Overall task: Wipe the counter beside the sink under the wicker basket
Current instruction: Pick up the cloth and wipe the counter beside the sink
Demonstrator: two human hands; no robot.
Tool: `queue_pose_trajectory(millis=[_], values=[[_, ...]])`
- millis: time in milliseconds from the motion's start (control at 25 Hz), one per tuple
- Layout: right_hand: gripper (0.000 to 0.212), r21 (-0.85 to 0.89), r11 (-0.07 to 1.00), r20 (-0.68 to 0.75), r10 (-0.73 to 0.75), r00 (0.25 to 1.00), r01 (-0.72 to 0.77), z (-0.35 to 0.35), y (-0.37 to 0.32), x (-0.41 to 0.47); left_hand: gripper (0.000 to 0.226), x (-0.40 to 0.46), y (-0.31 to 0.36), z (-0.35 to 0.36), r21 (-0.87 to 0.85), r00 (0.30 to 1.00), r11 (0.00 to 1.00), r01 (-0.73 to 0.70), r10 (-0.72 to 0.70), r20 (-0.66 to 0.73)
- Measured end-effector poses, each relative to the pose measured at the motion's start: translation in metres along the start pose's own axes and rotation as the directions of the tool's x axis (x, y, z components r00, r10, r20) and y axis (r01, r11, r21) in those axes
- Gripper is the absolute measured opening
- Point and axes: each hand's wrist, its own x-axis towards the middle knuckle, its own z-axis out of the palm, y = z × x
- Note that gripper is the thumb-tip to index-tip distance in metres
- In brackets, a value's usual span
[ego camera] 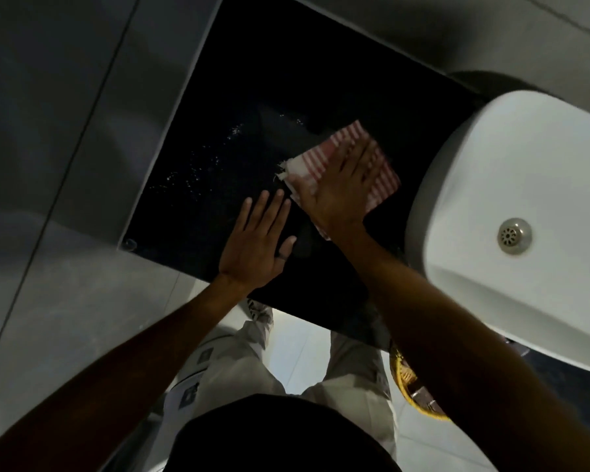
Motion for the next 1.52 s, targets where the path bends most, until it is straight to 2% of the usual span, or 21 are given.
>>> queue_pose_trajectory(millis=[160,280,400,480,520,600,640,680,800,880,1000,1080,1200,1280,1360,1440,1520], values=[[0.128,-0.058,0.967,0.047,-0.245,0.968,0.248,-0.006,-0.031,0.061,0.069,-0.001,0.0,0.003,-0.01,1.0,1.0,0.001,-0.001,0.001],[0.128,-0.113,0.9,0.103,-0.411,0.906,0.421,-0.008,-0.052,0.088,0.069,0.0,-0.001,0.006,-0.004,1.0,1.0,-0.007,0.007,-0.02],[0.122,-0.136,0.867,0.174,-0.455,0.873,0.479,-0.021,-0.057,0.09,0.069,0.0,0.001,-0.002,0.025,1.0,1.0,-0.015,0.015,-0.004],[0.108,-0.11,0.901,0.142,-0.404,0.904,0.42,-0.036,-0.057,0.079,0.071,0.0,0.005,-0.014,0.046,1.0,0.999,0.025,-0.024,-0.021],[0.099,-0.065,0.937,0.068,-0.34,0.938,0.344,-0.039,-0.054,0.069,0.072,0.0,0.004,-0.017,0.047,0.997,0.997,0.057,-0.055,-0.048],[0.082,0.108,0.985,-0.147,-0.121,0.982,0.137,-0.034,-0.034,0.035,0.071,0.007,-0.001,-0.026,-0.006,0.987,0.995,0.1,-0.1,-0.124],[0.076,0.173,0.983,-0.224,-0.03,0.974,0.07,-0.029,-0.018,0.015,0.07,0.02,-0.006,-0.032,-0.052,0.982,0.994,0.093,-0.1,-0.158],[0.072,0.193,0.981,-0.241,0.028,0.97,0.02,-0.023,0.0,-0.003,0.069,0.037,-0.012,-0.039,-0.107,0.98,0.993,0.059,-0.078,-0.184],[0.073,0.133,0.986,-0.081,0.111,0.99,-0.1,-0.003,0.03,-0.034,0.076,0.107,-0.037,-0.06,-0.189,0.984,0.975,-0.119,0.091,-0.151],[0.076,0.081,0.988,-0.04,0.134,0.99,-0.131,0.004,0.033,-0.033,0.085,0.153,-0.044,-0.065,-0.102,0.97,0.965,-0.243,0.24,-0.037],[0.074,0.079,0.99,-0.09,0.128,0.988,-0.121,0.008,0.033,-0.032,0.098,0.191,-0.046,-0.059,0.067,0.895,0.898,-0.436,0.424,0.134],[0.072,0.092,0.988,-0.113,0.136,0.984,-0.126,0.01,0.035,-0.03,0.099,0.195,-0.044,-0.05,0.133,0.88,0.874,-0.467,0.444,0.171],[0.071,0.079,0.988,-0.123,0.139,0.983,-0.13,0.007,0.035,-0.031,0.097,0.189,-0.038,-0.04,0.105,0.922,0.917,-0.386,0.379,0.074],[0.07,0.099,0.988,-0.13,0.134,0.982,-0.122,0.006,0.037,-0.03,0.096,0.18,-0.029,-0.039,0.06,0.972,0.971,-0.233,0.234,-0.001],[0.069,0.122,0.986,-0.134,0.131,0.982,-0.115,0.005,0.037,-0.031,0.095,0.171,-0.027,-0.04,0.02,0.999,0.999,-0.044,0.044,-0.003],[0.069,0.126,0.986,-0.143,0.127,0.981,-0.11,0.005,0.037,-0.031,0.095,0.164,-0.027,-0.038,-0.016,0.99,0.99,0.137,-0.137,0.015],[0.07,0.143,0.984,-0.148,0.126,0.981,-0.105,0.006,0.038,-0.029,0.097,0.153,-0.031,-0.034,-0.084,0.942,0.938,0.335,-0.335,0.015]])
